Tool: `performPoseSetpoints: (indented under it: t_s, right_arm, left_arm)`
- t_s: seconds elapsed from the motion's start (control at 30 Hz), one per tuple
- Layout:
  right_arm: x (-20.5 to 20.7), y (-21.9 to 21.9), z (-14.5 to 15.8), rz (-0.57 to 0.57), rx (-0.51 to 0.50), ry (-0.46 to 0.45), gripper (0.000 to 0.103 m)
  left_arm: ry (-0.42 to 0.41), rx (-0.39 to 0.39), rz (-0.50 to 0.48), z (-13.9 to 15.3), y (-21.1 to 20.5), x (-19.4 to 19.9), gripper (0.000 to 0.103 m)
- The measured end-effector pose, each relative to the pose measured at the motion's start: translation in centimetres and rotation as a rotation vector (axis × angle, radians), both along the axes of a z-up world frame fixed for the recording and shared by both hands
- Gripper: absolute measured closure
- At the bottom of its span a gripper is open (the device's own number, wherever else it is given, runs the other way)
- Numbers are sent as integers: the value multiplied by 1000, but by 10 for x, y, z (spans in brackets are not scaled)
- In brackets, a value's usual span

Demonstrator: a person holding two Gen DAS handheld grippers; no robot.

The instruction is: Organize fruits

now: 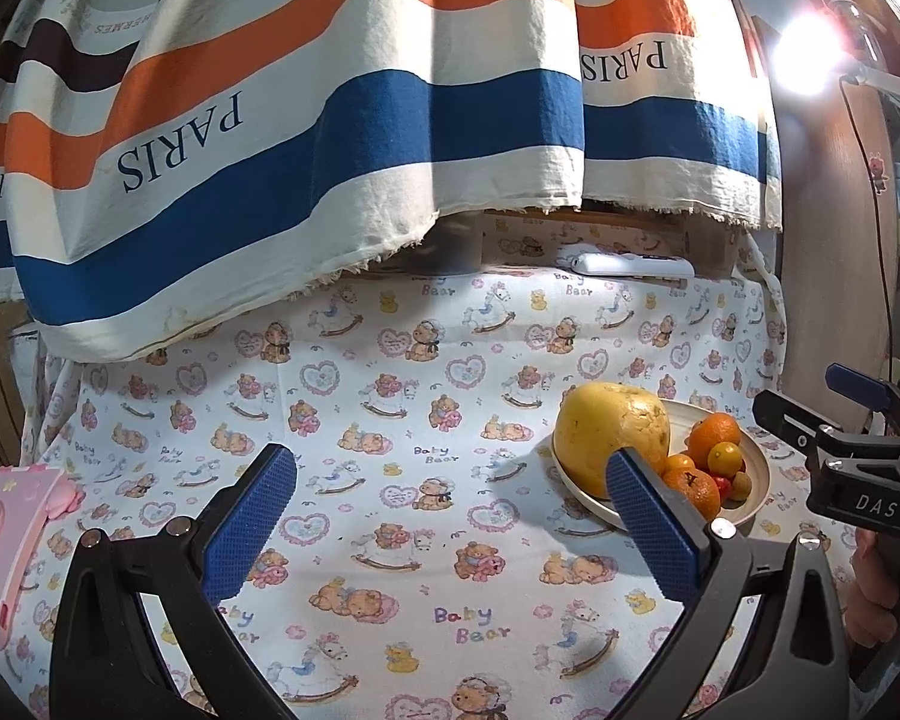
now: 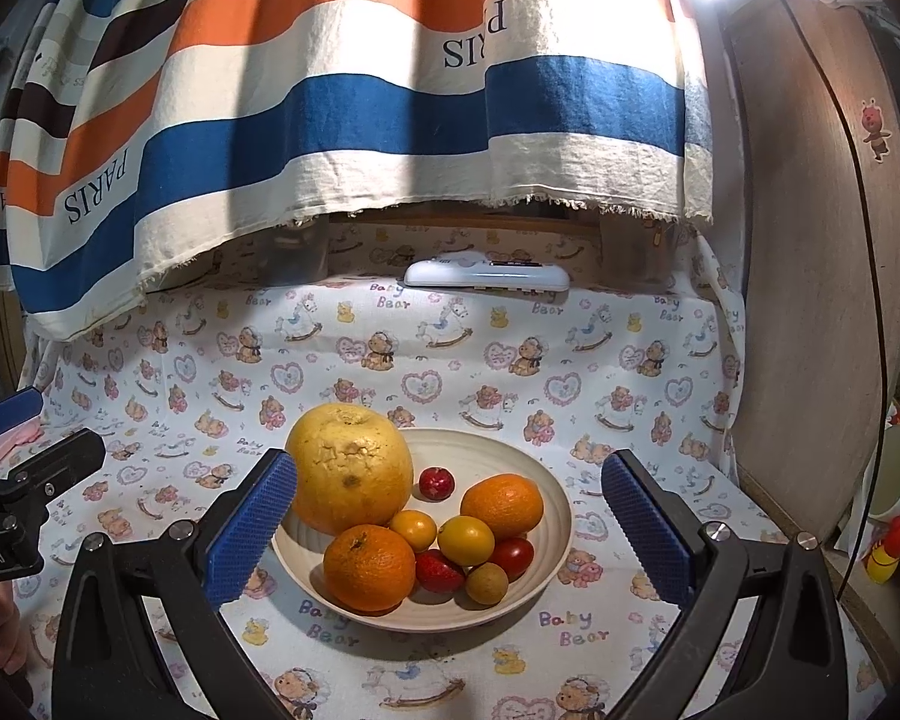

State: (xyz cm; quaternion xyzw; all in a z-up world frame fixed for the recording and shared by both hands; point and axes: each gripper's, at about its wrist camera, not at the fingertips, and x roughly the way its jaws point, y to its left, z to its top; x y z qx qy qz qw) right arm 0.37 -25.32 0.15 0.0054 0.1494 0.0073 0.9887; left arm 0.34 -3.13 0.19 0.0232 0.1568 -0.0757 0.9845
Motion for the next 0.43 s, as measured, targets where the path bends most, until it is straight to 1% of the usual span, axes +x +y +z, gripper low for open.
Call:
performPoseSetpoints:
  t_s: [0.23,0.43]
  right_arm:
    - [2,1,-1,9,0,10,1]
    - [3,1,-1,25,0,17,1]
  left_arm:
    - [17,2,10,-1,0,2,0]
    - [12,1,12,-1,1,2,0]
